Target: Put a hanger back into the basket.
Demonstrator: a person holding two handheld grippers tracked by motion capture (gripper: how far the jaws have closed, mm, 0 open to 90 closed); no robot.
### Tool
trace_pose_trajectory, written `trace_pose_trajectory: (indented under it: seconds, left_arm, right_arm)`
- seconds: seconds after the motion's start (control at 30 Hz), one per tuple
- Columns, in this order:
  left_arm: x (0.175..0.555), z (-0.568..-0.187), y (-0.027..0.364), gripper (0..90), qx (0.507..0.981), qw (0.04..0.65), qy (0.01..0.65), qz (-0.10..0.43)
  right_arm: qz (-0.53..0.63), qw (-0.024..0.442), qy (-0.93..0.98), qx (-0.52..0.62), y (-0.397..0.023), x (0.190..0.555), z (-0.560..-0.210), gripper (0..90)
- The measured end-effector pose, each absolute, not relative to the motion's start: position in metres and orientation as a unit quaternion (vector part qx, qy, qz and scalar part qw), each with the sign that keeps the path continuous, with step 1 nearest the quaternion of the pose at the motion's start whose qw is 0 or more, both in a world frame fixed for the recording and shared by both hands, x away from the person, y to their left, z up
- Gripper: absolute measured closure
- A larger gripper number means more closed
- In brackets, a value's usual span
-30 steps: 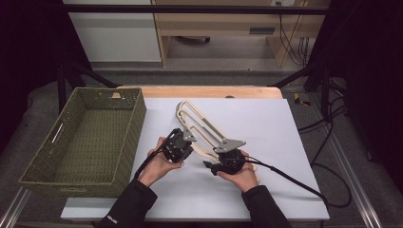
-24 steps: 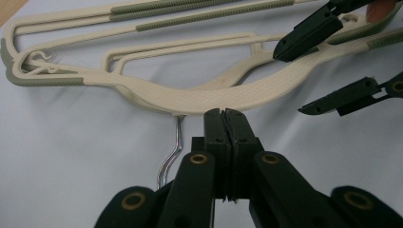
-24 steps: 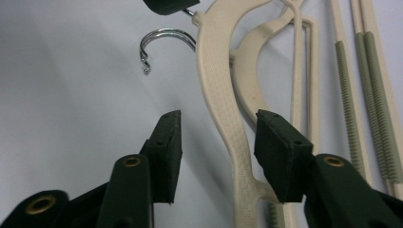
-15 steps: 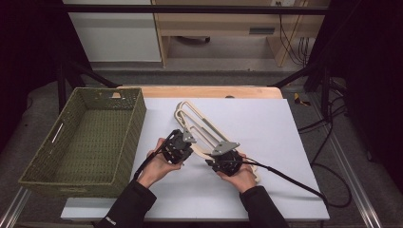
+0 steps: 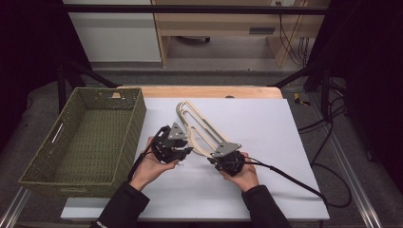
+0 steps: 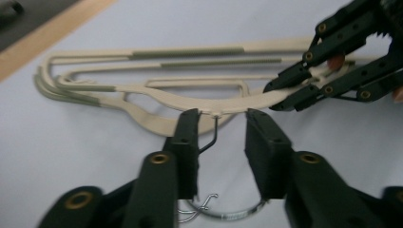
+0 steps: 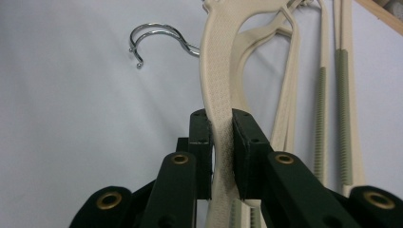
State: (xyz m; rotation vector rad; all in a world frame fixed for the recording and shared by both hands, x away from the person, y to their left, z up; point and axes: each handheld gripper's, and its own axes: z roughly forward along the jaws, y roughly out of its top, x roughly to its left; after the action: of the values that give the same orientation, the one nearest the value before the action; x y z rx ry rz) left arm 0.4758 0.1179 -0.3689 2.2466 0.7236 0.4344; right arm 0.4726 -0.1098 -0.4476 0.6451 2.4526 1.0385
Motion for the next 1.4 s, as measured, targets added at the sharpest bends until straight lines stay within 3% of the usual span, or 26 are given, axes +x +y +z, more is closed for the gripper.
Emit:
trace_pose_trajectory:
  seconds: [0.03,0.1,0.23,0.27,0.43,1.03,1.27,1.4]
  left_arm:
    - [0.473,-0.364,0.123,60.4,0.864,0.377,0.286,0.173]
    - [0.469,-0.355,0.134,48.3,0.849,0.405,0.293,0.173]
    - [0.457,-0.340,0.155,39.3,0.823,0.447,0.299,0.184]
    - [0.454,-0.338,0.159,33.2,0.819,0.452,0.300,0.187]
    - [0.439,-0.337,0.176,23.8,0.806,0.470,0.303,0.193]
    - [0.422,-0.362,0.189,16.6,0.798,0.480,0.304,0.200]
    - [0.421,-0.363,0.189,16.3,0.799,0.479,0.302,0.201]
    - [0.422,-0.364,0.188,15.7,0.800,0.478,0.302,0.201]
  right_arm:
    - [0.371,0.199,0.877,0.231,-0.110,0.473,-0.448,80.0]
    - [0.375,0.209,0.874,0.229,-0.112,0.472,-0.444,80.7]
    - [0.370,0.217,0.873,0.232,-0.116,0.471,-0.438,81.3]
    - [0.365,0.224,0.874,0.231,-0.120,0.470,-0.435,81.8]
    - [0.363,0.243,0.867,0.240,-0.128,0.470,-0.429,83.0]
    - [0.361,0.291,0.839,0.284,-0.167,0.470,-0.412,87.4]
    - [0.398,0.271,0.830,0.280,-0.179,0.459,-0.395,87.4]
    - [0.433,0.232,0.833,0.256,-0.177,0.448,-0.383,87.4]
